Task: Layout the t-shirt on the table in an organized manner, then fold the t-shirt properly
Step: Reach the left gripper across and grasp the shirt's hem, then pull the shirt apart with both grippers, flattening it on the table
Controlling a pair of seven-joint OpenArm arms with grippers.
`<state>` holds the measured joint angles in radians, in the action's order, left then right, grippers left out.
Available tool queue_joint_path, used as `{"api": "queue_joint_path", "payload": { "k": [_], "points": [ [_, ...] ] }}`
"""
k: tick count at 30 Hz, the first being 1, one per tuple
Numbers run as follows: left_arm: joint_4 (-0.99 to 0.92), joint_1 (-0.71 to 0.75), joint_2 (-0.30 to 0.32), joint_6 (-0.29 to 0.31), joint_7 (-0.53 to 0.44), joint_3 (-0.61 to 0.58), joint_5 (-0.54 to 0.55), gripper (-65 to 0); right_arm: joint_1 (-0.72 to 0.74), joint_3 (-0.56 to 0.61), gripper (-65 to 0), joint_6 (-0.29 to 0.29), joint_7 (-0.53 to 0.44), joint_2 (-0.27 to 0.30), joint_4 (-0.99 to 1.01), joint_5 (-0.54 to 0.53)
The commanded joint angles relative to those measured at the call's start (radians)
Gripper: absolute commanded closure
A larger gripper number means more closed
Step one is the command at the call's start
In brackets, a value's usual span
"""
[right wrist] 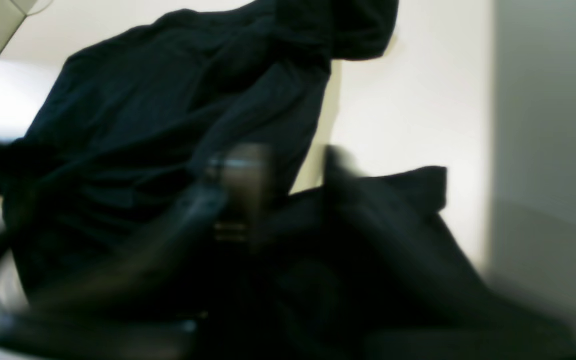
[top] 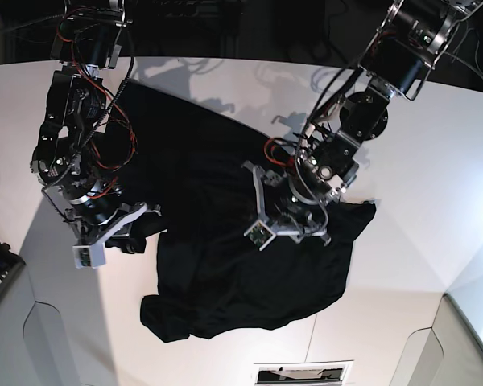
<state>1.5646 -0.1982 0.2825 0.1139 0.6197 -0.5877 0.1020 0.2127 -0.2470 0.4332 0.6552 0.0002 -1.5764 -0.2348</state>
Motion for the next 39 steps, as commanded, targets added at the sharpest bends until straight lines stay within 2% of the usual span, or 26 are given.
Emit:
{"api": "queue_joint_path", "payload": {
  "k": [1, 3, 4, 6, 7, 8, 13, 16, 21, 29, 33, 37, 39],
  "points": [
    [0.039, 0.002, -0.004, -0.026, -0.027, 0.006, -0.006, -30.2, 0.014, 0.0, 0.0, 0.001, -0.019, 0.006, 0.005, 0.008],
    [0.069, 0.058, -0.031, -0.029, -0.027, 0.006, -0.03, -26.3, 0.014, 0.0, 0.0, 0.001, -0.028, 0.006, 0.044, 0.016],
    [0.081, 0.084, -0.043, -0.019, -0.026, 0.006, -0.044, -21.4, 0.014, 0.0, 0.0, 0.001, -0.032, 0.007, 0.062, 0.019],
    [0.095, 0.133, -0.073, 0.053, -0.024, 0.006, -0.043, -8.4, 0.014, 0.0, 0.0, 0.001, -0.059, 0.021, 0.099, 0.024],
    [0.095, 0.154, -0.087, 0.086, -0.024, 0.006, -0.043, -3.7, 0.014, 0.0, 0.0, 0.0, -0.078, 0.032, 0.117, 0.035],
    [0.095, 0.175, -0.101, 0.105, -0.025, 0.006, -0.043, -1.9, 0.014, 0.0, 0.0, 0.0, -0.09, 0.046, 0.135, 0.042],
    [0.094, 0.235, -0.116, 0.107, -0.023, 0.006, -0.045, -2.0, 0.014, -0.001, 0.0, -0.004, -0.103, 0.131, 0.21, 0.045],
    [0.094, 0.267, -0.115, 0.107, -0.008, 0.017, -0.087, -2.0, 0.014, -0.002, 0.0, -0.011, -0.102, 0.184, 0.231, 0.045],
    [0.092, 0.336, -0.076, 0.107, -0.009, 0.1, -0.098, -2.0, 0.014, -0.002, 0.0, -0.049, -0.098, 0.249, 0.233, 0.044],
    [0.092, 0.423, 0.039, 0.108, -0.01, 0.244, -0.086, -2.0, 0.008, -0.004, 0.0, -0.049, -0.073, 0.266, 0.234, 0.033],
    [0.092, 0.429, 0.083, 0.108, -0.01, 0.257, -0.06, -2.0, -0.011, -0.004, 0.0, -0.048, -0.049, 0.266, 0.234, -0.039],
    [0.092, 0.428, 0.089, 0.116, -0.01, 0.257, -0.062, -2.0, -0.04, -0.004, 0.0, -0.013, 0.012, 0.264, 0.219, -0.186],
    [0.092, 0.429, 0.09, 0.116, -0.008, 0.257, -0.062, -2.0, -0.069, -0.005, 0.0, -0.014, 0.013, 0.253, 0.159, -0.22]
  ]
}}
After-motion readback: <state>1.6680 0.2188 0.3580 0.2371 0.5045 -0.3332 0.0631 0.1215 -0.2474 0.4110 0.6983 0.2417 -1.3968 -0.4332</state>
